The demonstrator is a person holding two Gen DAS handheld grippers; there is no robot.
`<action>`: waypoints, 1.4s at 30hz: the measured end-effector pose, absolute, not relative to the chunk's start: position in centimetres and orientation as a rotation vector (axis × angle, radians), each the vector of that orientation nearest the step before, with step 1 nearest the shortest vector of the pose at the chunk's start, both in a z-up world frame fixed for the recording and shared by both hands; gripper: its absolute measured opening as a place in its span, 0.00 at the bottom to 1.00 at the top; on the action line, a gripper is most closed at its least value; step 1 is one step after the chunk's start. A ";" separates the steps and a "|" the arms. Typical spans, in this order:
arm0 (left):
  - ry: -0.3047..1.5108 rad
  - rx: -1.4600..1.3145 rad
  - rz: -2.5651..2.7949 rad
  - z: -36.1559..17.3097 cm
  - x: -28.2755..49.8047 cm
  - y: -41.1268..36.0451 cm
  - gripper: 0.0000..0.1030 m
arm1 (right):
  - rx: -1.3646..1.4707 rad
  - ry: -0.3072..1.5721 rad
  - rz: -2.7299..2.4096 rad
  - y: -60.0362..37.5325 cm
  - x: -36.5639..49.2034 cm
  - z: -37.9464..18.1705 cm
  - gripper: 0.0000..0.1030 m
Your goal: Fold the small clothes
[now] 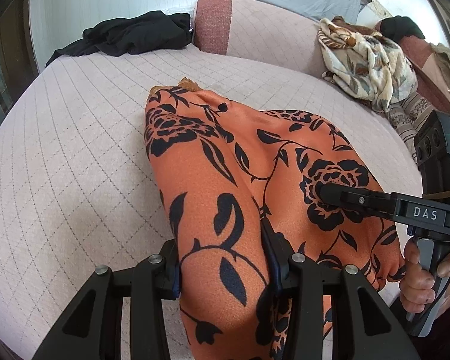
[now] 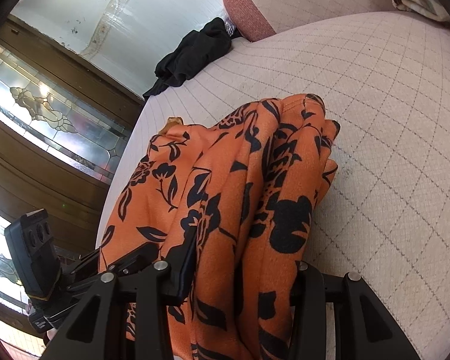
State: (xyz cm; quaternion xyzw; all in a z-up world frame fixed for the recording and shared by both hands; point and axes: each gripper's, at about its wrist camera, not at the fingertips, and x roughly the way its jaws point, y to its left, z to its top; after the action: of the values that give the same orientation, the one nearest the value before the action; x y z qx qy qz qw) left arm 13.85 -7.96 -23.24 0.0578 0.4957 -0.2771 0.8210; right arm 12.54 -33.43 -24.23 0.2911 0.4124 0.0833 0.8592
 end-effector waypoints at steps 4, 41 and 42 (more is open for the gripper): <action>1.093 0.106 -0.559 -24.1 14.3 -7.8 0.51 | 0.591 0.907 0.133 -33.3 13.2 -25.6 0.45; 0.638 0.180 -0.221 -7.8 2.4 -2.7 0.88 | 0.218 0.652 -0.024 -25.0 -3.4 -11.3 0.32; 0.624 0.184 -0.217 -7.2 2.1 -2.9 0.90 | 0.233 0.680 -0.011 -24.9 -4.0 -10.5 0.32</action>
State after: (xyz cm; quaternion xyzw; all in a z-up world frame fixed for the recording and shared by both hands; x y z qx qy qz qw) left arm 2.09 -2.87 -7.25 0.0904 0.3057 -0.1064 0.9418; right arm -3.97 -24.85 -10.53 0.1138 0.3329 -0.0056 0.9360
